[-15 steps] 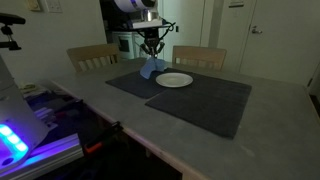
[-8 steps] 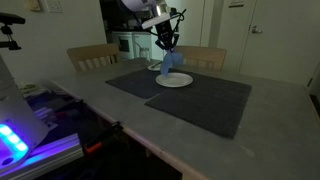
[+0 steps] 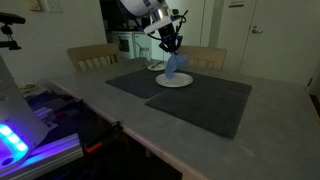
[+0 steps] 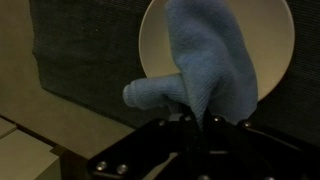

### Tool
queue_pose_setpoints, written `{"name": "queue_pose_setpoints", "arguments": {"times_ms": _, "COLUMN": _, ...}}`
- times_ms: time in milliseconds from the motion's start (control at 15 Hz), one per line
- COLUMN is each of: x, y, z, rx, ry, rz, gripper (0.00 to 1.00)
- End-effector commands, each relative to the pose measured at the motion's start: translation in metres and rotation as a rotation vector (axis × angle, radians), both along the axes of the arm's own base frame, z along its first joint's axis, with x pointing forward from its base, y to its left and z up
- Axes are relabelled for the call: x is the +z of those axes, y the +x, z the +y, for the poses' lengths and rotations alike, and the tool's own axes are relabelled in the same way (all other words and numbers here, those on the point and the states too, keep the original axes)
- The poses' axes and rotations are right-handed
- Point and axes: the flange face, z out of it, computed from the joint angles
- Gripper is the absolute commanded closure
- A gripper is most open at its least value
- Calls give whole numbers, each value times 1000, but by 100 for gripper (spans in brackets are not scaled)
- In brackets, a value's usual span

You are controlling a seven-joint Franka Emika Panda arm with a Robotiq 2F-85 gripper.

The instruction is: Wipe the plate with the blue towel

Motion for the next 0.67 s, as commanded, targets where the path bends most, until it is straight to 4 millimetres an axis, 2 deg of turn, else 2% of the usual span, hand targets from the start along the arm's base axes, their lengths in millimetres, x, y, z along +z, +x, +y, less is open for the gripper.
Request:
{"name": "queue_pose_setpoints", "arguments": {"times_ms": 0, "x": 1, "y": 0, "z": 0, "rx": 0, "ry": 0, "rz": 1, "gripper": 98}}
{"name": "queue_pose_setpoints", "arguments": {"times_ms": 333, "x": -11, "y": -3, "z": -4, "rx": -1, "ry": -2, "rz": 2, "gripper": 98}}
{"name": "queue_pose_setpoints", "arguments": {"times_ms": 600, "x": -32, "y": -2, "z": -20, "rx": -66, "ry": -96, "rz": -27, "gripper": 98}}
